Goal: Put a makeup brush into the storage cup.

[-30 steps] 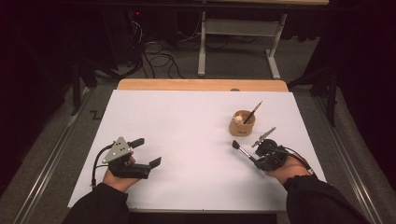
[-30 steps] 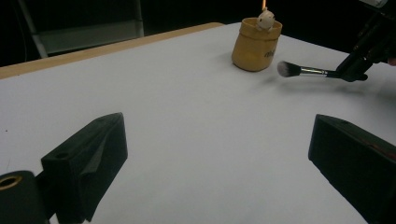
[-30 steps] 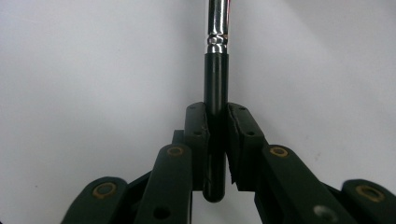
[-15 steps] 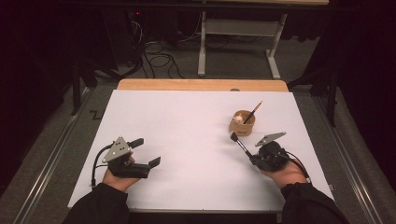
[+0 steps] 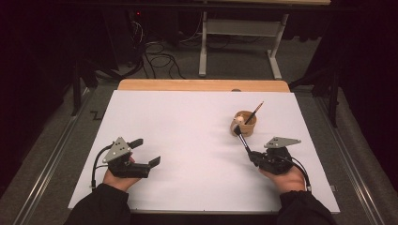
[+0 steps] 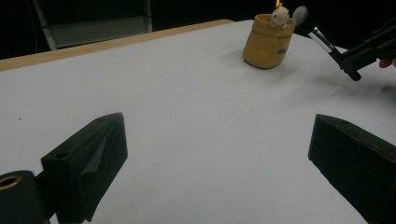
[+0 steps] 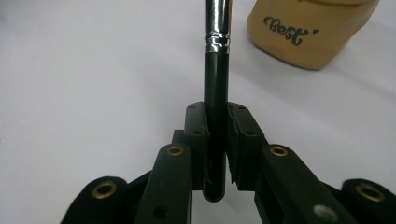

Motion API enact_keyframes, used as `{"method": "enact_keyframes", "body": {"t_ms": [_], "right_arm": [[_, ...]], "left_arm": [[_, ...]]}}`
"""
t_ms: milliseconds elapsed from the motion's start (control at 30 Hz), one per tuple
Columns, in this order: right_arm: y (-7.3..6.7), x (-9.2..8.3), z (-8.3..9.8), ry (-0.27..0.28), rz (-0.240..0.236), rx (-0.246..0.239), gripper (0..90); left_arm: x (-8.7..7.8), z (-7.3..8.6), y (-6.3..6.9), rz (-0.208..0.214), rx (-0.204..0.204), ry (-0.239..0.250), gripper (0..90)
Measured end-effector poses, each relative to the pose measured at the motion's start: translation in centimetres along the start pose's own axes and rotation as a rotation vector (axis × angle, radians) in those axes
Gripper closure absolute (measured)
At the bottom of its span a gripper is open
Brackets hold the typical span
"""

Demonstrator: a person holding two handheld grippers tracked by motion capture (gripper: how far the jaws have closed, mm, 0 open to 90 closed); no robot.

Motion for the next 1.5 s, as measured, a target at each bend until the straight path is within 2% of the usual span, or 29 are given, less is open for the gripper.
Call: {"method": "enact_keyframes", "body": {"t_ms": [200,333,833,1200,1500], "right_arm": [[0.2,0.4,0.5,0.053,0.006,0.004,81.2],[0.1,0.5,0.9,0.094,-0.019,0.017,81.2],[-0.2,0.2,1.9,0.197,0.028,-0.004,81.2],[-0.5,-0.2,1.9,0.260,0.037,-0.006,81.2],[-0.7,-0.8,1.9,0.339,0.045,0.000,81.2]], "left_arm": [[-0.1,0.1,-0.2,-0.016,-0.009,-0.003,5.1],[-0.1,0.2,-0.2,-0.023,-0.011,-0.006,5.2],[-0.1,0.2,-0.1,-0.016,-0.009,-0.006,5.2],[-0.1,0.2,-0.1,-0.014,-0.012,-0.002,5.3],[-0.1,0.2,-0.1,-0.016,-0.012,0.001,5.3]]}}
Point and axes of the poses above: each handheld gripper's, and its own axes: x roughly forward along the jaws, z roughly out of its underside, y roughly to its right, the point moved 1 cm from there along x, roughly forward along the jaws, and after that the axes turned 6 degrees about y, right-handed, at the moved point
